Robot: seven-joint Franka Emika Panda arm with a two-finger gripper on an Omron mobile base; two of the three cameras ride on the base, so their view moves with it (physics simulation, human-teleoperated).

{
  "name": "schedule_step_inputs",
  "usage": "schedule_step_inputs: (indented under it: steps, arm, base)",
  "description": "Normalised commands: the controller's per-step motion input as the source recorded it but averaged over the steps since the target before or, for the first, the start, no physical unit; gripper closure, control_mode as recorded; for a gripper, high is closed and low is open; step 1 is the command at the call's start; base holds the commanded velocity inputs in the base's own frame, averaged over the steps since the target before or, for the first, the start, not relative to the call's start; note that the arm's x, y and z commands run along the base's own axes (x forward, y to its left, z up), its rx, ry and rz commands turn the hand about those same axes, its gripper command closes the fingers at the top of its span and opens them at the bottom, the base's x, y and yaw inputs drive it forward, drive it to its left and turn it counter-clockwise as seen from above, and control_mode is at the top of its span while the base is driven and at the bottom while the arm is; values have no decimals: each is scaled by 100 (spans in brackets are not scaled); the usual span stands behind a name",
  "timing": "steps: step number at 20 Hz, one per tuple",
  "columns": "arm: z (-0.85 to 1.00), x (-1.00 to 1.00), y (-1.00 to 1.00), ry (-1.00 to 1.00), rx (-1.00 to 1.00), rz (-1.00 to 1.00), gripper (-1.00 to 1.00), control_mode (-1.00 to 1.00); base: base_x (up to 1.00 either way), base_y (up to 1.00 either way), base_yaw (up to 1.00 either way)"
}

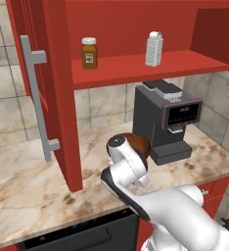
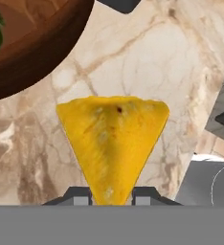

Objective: Pick the cheese from the fridge and the cheese grater from the cabinet and place them next to the salad bowl.

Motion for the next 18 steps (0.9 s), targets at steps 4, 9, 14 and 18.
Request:
schedule_step_inputs:
  steps: [4,9,14,18]
  arm:
    - [-23,17,0,8,0,0,100,-100]
    - [-15,13,0,3,0,0,100,-100]
    - [-14,20,0,1,0,0,100,-100]
    - [-6,2,0,0,0,0,100,-100]
  base:
    - [0,0,0]
    - [0,0,0]
    - [0,0,0]
    - [0,0,0]
